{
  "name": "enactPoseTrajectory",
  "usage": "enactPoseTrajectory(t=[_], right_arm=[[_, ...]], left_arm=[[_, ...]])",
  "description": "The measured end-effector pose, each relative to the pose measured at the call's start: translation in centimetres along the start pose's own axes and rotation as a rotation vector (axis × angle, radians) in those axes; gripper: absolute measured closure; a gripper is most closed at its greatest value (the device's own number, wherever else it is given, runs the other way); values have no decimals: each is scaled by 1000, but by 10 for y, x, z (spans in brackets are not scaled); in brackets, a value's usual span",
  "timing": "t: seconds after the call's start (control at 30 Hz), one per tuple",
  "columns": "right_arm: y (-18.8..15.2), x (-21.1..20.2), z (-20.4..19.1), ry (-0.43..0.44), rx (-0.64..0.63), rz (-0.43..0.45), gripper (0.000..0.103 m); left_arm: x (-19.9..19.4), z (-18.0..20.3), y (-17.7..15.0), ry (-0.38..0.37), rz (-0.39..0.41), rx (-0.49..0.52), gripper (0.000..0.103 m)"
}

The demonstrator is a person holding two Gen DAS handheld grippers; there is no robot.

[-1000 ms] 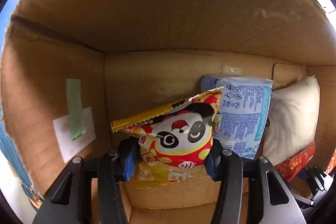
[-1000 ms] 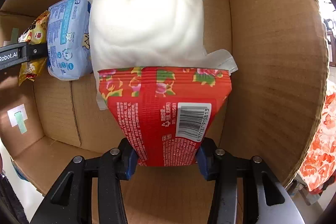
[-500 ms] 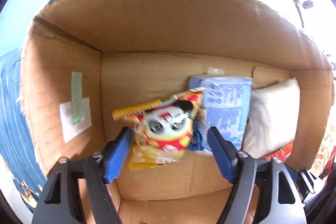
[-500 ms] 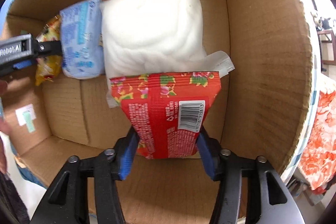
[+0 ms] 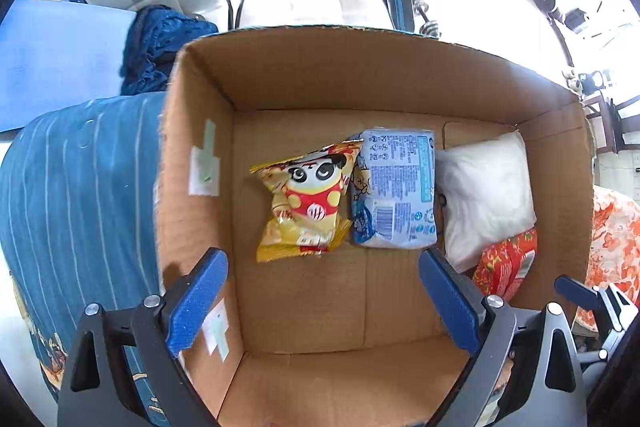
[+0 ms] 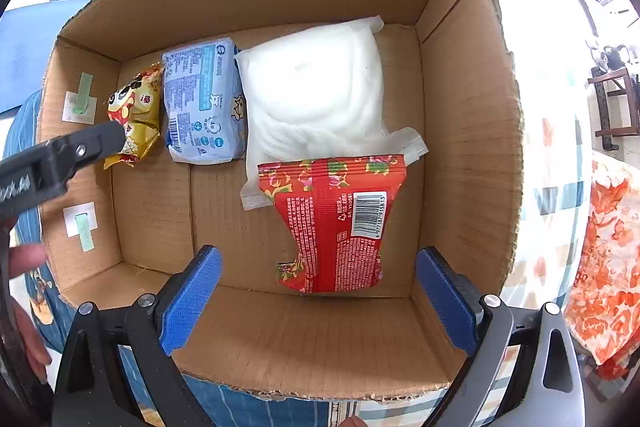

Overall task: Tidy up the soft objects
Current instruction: 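Open both tools to drop the bags in the box and withdraw, then grasp black snack bag with left tool while right tool grasps orange bag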

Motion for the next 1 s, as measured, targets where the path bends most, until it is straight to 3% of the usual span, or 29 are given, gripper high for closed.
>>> enactPoseTrajectory(t=[0.37,1.0], right_arm=[[-23,-51,-8,-17,-47,110,3],[-80,-158,-18,32,-90,340,3]], left_arm=[[-61,-4,-32,11,160,-4,5],[-165,19,-75,-1,354,27,5]])
Point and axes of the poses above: each gripper's, at about its wrist camera, not at the fingertips, and x roughly the way its jaws point, z to its right, y to its top, the point moved 7 cm from there along x, roughly the way its jaws point, and after that the axes turned 8 degrees about z, right-handed, at the moved point
